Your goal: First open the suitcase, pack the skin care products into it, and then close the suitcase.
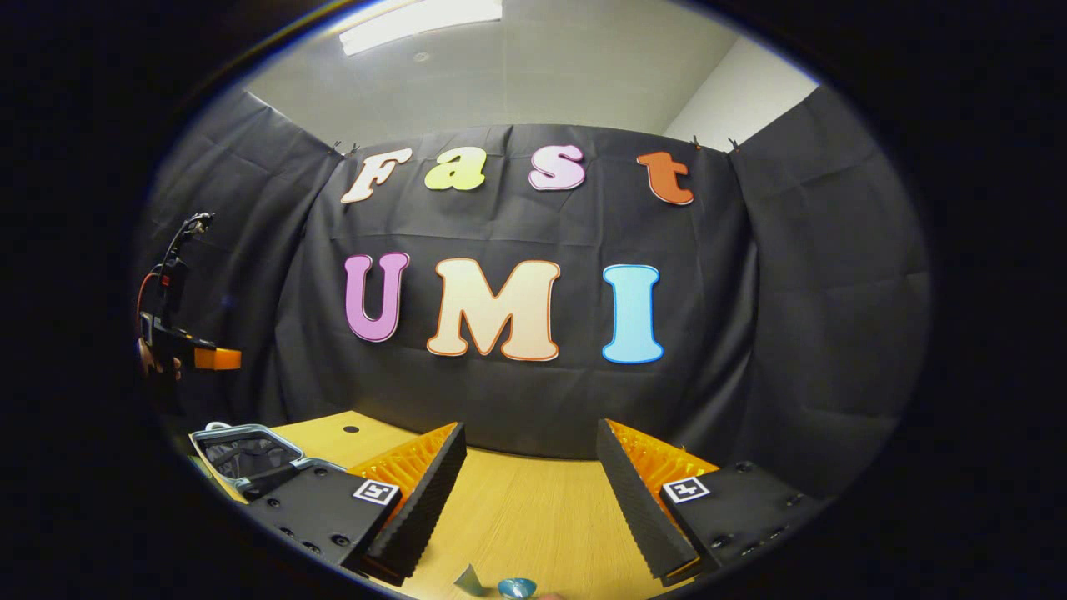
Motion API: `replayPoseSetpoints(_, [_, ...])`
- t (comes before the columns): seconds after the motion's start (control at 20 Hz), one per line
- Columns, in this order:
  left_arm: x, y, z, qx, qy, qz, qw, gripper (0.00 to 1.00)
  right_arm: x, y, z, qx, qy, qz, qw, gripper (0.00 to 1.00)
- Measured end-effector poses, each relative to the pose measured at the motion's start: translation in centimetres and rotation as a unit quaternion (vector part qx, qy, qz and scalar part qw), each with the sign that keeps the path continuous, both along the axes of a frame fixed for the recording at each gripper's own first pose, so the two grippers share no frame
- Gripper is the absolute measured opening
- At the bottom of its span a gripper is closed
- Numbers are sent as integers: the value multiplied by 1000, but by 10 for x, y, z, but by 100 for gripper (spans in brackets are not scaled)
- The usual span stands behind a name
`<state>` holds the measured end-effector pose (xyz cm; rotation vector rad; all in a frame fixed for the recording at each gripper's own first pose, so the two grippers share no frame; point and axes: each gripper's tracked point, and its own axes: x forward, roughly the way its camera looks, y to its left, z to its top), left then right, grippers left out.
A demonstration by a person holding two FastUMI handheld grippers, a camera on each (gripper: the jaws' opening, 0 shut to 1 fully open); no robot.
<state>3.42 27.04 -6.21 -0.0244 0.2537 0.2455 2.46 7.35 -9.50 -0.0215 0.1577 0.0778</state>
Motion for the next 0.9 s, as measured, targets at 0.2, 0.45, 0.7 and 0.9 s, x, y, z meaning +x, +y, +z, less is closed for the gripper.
replayPoseSetpoints(0.2, [-8, -79, -13, -23, 8, -61, 998, 95, -7, -19, -4, 6, 4, -3, 1000, 99])
replayPoseSetpoints(0.45, [-9, -145, -37, -28, 37, -110, 993, 95, -14, -44, -14, 4, 17, -7, 1000, 99])
replayPoseSetpoints(0.7, [-13, -206, -65, -54, 65, -147, 985, 95, -25, -69, -27, 6, 33, -13, 999, 99])
replayPoseSetpoints(0.9, [-23, -261, -99, -88, 101, -186, 973, 95, -31, -88, -33, 1, 40, -16, 999, 100])
